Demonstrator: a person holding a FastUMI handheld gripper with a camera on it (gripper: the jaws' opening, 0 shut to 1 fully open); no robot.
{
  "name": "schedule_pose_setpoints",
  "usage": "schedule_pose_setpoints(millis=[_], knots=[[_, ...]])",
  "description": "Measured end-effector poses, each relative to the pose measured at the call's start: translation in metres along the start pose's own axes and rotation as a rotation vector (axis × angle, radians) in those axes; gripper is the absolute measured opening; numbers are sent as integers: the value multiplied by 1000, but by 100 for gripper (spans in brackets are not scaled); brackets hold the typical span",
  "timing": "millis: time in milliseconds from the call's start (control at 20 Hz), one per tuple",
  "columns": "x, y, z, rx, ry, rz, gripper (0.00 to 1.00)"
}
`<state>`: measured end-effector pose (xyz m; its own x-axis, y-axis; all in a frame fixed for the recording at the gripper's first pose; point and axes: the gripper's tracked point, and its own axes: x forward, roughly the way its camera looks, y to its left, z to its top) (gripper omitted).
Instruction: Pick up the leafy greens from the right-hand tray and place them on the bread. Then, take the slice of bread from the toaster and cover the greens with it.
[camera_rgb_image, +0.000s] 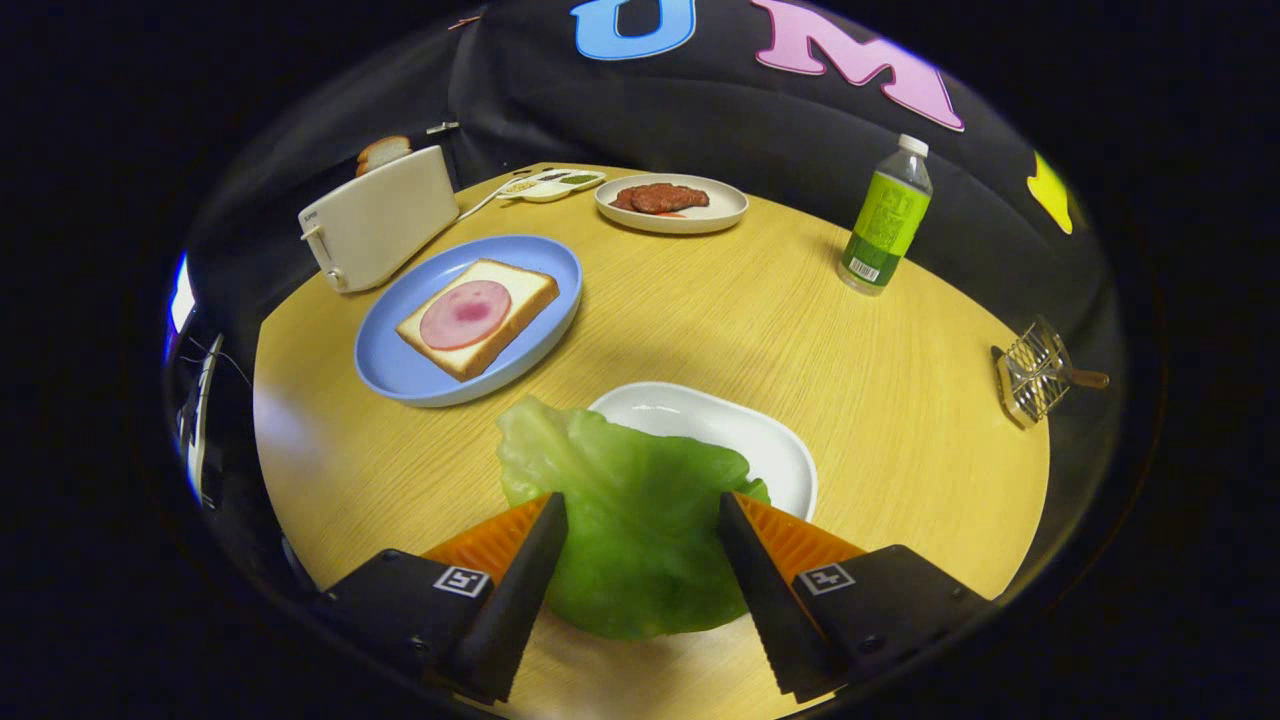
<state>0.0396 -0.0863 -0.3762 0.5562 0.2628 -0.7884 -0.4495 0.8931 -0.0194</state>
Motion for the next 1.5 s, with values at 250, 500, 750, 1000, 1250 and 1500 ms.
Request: schedule_pose_setpoints(millis=[250,500,750,1000,1250,1500], knots=[[4,-2,-2,-23,37,-3,77],[4,-7,0,-4,50,-4,35],[3,-15,1,14,49,-2,9],[-17,-13,20,42,11,18,6],[-47,5,68,17,-80,32,6],[-60,47,121,4,-141,88,5]])
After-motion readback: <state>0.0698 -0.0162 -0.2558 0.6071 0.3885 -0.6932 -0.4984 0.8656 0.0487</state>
